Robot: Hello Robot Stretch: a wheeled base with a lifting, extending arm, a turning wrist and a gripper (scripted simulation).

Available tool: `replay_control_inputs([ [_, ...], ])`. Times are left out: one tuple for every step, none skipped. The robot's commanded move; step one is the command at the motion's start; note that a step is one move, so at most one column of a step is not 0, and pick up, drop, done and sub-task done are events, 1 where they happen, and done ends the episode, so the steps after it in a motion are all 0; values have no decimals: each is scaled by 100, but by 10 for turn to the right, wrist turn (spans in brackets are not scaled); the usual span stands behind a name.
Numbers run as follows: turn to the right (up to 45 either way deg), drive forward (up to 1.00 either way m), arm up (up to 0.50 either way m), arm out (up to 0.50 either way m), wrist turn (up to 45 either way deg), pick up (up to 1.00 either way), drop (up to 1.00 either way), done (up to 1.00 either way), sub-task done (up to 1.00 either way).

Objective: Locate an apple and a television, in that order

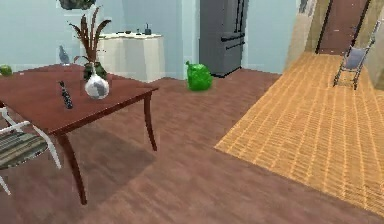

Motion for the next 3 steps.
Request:
replay_control_inputs([
  [0,30,0,0,0,0,0,0,0],
  [60,0,0,0,0,0,0,0,0],
  [0,100,0,0,0,0,0,0,0],
])
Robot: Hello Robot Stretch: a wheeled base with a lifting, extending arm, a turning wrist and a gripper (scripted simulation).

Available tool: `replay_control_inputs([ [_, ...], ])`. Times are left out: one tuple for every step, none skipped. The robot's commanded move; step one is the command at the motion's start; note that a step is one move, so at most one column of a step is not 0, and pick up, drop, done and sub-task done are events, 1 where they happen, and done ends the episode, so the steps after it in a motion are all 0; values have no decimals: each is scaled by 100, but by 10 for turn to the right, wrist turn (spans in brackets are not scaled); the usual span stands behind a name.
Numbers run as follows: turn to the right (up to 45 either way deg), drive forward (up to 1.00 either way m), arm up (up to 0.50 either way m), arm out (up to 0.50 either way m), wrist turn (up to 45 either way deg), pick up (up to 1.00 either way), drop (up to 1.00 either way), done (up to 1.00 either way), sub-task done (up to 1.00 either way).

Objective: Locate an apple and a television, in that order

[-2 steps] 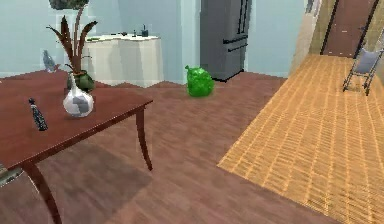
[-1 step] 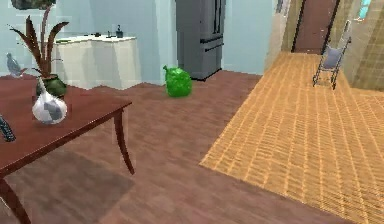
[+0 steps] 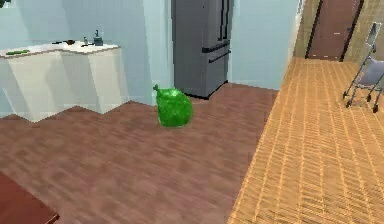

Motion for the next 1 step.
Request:
replay_control_inputs([
  [30,0,0,0,0,0,0,0,0],
])
